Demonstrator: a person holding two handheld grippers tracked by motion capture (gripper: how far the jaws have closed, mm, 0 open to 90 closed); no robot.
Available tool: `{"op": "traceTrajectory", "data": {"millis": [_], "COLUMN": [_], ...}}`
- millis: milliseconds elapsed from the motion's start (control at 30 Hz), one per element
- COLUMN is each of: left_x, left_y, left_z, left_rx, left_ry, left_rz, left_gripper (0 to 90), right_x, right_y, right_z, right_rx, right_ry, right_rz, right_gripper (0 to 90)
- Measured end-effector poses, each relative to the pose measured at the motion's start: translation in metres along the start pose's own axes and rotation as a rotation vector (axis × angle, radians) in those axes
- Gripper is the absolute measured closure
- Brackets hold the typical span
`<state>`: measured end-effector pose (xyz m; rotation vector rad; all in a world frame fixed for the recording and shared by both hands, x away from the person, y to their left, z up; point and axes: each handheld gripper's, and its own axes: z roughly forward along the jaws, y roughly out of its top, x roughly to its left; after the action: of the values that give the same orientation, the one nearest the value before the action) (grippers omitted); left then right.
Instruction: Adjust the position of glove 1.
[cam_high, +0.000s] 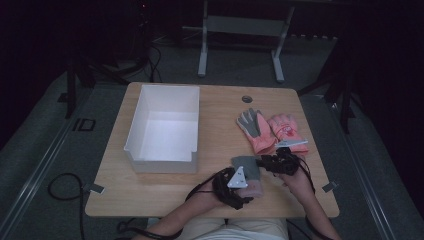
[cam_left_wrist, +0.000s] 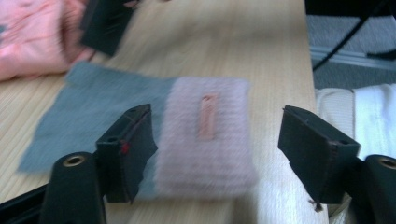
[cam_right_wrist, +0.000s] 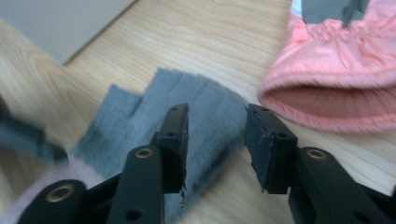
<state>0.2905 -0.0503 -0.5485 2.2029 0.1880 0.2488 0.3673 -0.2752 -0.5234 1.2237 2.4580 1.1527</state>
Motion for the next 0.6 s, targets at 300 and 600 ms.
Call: {"op": "traceTrajectory", "data": {"millis": [300, 600], "left_x": [-0.014, -0.011], "left_y": [0.000, -0.005], "left_z": [0.020, 0.026], "left_rx": [0.074, 0.134], "left_ry": [0.113, 0.159], "left_rz": [0.179, 0.199], "left_gripper": [29.2, 40.6], "right_x": [-0.006, -0.005], "right_y": [0.001, -0.004], "right_z": [0.023, 0.037], "right_rx": [0.057, 0.072], "right_ry": [-0.064, -0.051], "right_rz": [0.032, 0.072], "right_gripper": [49.7, 45.8]}}
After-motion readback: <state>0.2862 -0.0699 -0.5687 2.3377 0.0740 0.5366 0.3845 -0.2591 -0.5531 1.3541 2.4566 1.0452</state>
